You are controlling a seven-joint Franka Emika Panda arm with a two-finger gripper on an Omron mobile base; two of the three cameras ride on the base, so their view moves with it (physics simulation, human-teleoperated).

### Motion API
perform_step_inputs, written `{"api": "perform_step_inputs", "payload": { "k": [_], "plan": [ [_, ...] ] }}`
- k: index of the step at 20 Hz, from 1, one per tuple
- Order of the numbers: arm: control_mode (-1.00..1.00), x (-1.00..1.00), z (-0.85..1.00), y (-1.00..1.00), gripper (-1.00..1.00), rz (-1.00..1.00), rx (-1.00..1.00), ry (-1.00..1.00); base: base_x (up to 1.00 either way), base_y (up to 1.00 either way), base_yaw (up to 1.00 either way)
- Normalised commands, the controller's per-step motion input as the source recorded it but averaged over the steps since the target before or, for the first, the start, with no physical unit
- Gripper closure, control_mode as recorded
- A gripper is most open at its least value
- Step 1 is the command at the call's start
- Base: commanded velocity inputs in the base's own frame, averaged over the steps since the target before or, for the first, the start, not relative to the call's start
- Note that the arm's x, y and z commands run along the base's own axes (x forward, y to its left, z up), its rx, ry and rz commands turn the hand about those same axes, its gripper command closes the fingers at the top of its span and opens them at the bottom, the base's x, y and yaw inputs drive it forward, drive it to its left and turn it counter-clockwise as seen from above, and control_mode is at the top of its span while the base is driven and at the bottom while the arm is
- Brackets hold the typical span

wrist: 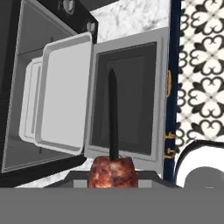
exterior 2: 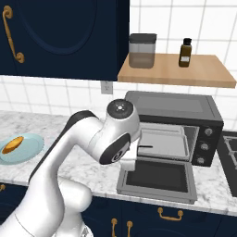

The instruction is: Pick up the kebab skewer and baguette bread, and place them inside the toaster oven. Close the toaster oven door and start by setting the timer.

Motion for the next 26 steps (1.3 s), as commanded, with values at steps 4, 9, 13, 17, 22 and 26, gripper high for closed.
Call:
{"api": "perform_step_inputs", "payload": {
  "k": [4,9,13,17,22,26],
  "plan": [
    [-1.0,0.64,-0.3,-0.54,1.0,0.0,0.0,-0.01,0.0,0.0,0.0],
    [-1.0,0.27,-0.57,-0.46,1.0,0.0,0.07,-0.2,0.0,0.0,0.0],
    [-1.0,0.41,-0.22,-0.43,1.0,-0.01,0.14,-0.22,0.0,0.0,0.0],
    [-1.0,0.71,0.08,-0.18,1.0,-0.03,0.11,0.0,0.0,0.0,0.0],
    [-1.0,0.71,-0.03,-0.29,1.0,0.0,0.05,0.0,0.0,0.0,0.0],
    [-1.0,0.17,-0.42,-0.31,1.0,0.0,0.0,0.0,0.0,0.0,0.0]
  ]
}}
